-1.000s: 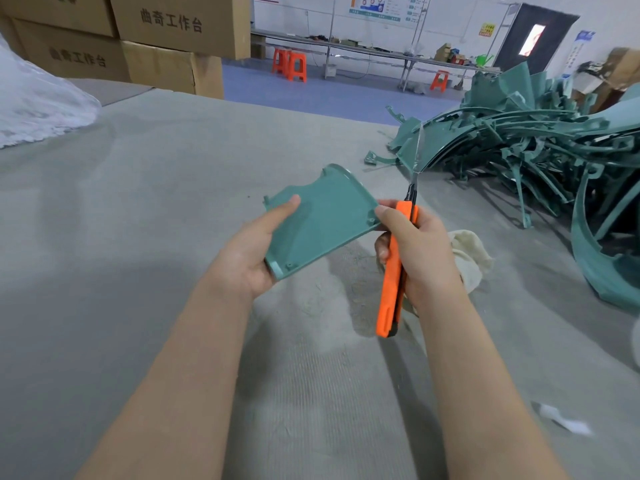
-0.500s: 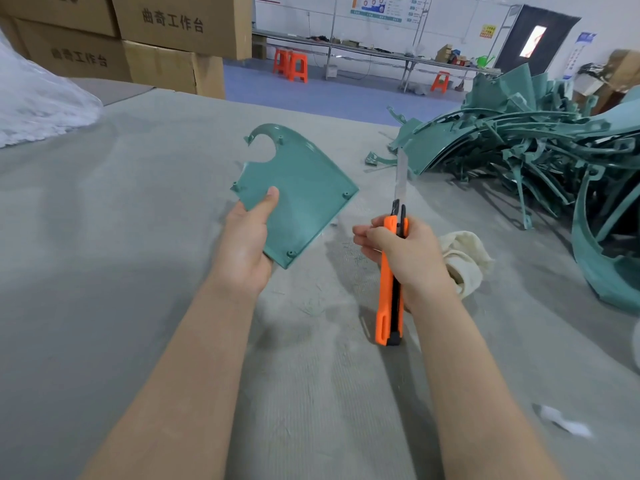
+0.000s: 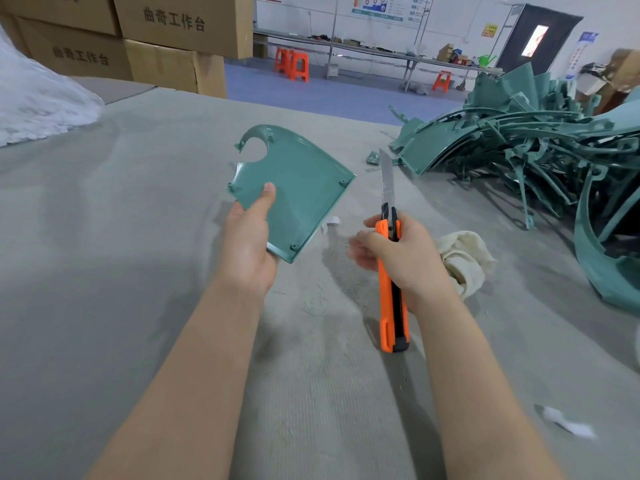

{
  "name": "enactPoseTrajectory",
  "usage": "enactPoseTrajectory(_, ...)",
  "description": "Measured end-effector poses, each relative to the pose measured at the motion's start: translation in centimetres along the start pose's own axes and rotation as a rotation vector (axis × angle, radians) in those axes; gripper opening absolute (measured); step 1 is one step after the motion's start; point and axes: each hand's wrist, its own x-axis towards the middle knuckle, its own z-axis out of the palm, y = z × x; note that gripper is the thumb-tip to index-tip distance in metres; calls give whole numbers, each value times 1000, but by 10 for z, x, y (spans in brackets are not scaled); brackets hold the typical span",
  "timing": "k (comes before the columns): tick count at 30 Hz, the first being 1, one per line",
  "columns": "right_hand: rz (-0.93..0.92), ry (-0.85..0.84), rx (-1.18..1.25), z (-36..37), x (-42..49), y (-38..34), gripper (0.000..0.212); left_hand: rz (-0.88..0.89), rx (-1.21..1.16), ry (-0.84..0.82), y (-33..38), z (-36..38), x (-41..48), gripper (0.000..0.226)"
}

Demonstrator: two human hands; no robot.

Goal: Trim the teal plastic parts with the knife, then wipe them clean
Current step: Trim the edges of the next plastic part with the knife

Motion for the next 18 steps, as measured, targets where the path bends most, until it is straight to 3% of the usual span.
enactPoseTrajectory(7,46,109,88,0,-4,-9,47,-23,-34,4,1,1,-2,20)
enactPoseTrajectory(14,-129,172,-136,-4,-4,-11,24,-57,-43,0,1,2,-1,24)
enactPoseTrajectory(18,-152,188,-116,-7,-3,-10,36,-65,-25,-19,3,2,-3,22)
